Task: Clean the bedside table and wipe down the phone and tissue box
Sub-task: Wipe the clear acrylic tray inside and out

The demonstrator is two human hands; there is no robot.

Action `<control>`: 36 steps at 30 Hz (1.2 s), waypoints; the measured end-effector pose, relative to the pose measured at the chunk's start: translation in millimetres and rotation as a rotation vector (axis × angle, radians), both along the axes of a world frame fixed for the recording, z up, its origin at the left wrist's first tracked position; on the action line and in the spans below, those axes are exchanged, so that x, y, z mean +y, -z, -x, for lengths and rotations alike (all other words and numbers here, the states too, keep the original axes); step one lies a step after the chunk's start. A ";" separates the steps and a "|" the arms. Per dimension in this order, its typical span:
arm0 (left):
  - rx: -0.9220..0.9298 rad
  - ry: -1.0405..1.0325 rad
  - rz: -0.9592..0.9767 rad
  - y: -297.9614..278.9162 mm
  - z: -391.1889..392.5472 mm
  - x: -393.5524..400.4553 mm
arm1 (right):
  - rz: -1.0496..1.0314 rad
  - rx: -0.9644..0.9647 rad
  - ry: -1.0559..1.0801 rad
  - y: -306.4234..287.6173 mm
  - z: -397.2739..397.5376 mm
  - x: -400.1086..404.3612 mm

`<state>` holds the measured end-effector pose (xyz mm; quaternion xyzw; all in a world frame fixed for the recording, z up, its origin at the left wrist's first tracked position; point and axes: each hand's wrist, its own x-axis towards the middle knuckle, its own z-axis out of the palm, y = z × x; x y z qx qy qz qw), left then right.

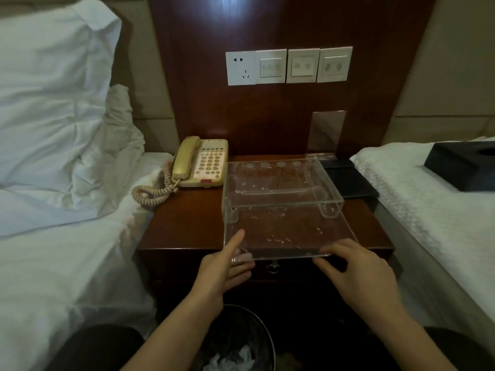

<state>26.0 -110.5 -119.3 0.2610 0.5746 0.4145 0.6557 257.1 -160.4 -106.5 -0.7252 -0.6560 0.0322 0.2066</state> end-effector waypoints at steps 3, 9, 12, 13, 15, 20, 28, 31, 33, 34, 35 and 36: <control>0.006 0.007 -0.039 -0.2 6.8 -5.1 | -0.022 0.253 0.027 1.7 -1.8 -10.7; 0.027 0.053 -0.111 4.4 3.7 -27.6 | -0.159 0.635 0.342 -13.5 -1.5 -25.3; 0.028 0.056 -0.137 4.9 6.1 -33.1 | -0.045 0.696 0.427 -14.8 -10.8 -30.4; 0.034 0.058 -0.144 5.6 7.4 -34.4 | 0.029 0.792 0.435 -13.9 -15.2 -30.8; 0.043 0.040 -0.150 7.1 10.2 -35.8 | 0.175 0.984 0.395 -13.9 -19.8 -33.1; 0.047 0.024 -0.149 3.8 14.2 -43.9 | 0.187 1.015 0.351 -12.0 -25.0 -40.5; 0.023 0.053 -0.189 3.6 15.6 -52.1 | 0.152 1.081 0.317 -9.5 -31.2 -55.4; 0.033 0.042 -0.262 2.9 12.3 -41.8 | 0.088 1.116 0.337 -9.1 -28.3 -49.3; 0.029 0.033 -0.294 4.0 10.4 -33.7 | 0.048 1.107 0.329 -7.0 -26.9 -41.6; 0.027 0.033 -0.306 4.6 9.6 -29.9 | 0.040 1.107 0.327 -5.7 -26.9 -37.2; 0.028 0.034 -0.315 5.6 9.3 -26.2 | 0.041 1.107 0.323 -4.0 -26.9 -32.5; 0.031 0.031 -0.323 6.4 9.2 -22.4 | 0.043 1.112 0.316 -3.0 -26.0 -28.6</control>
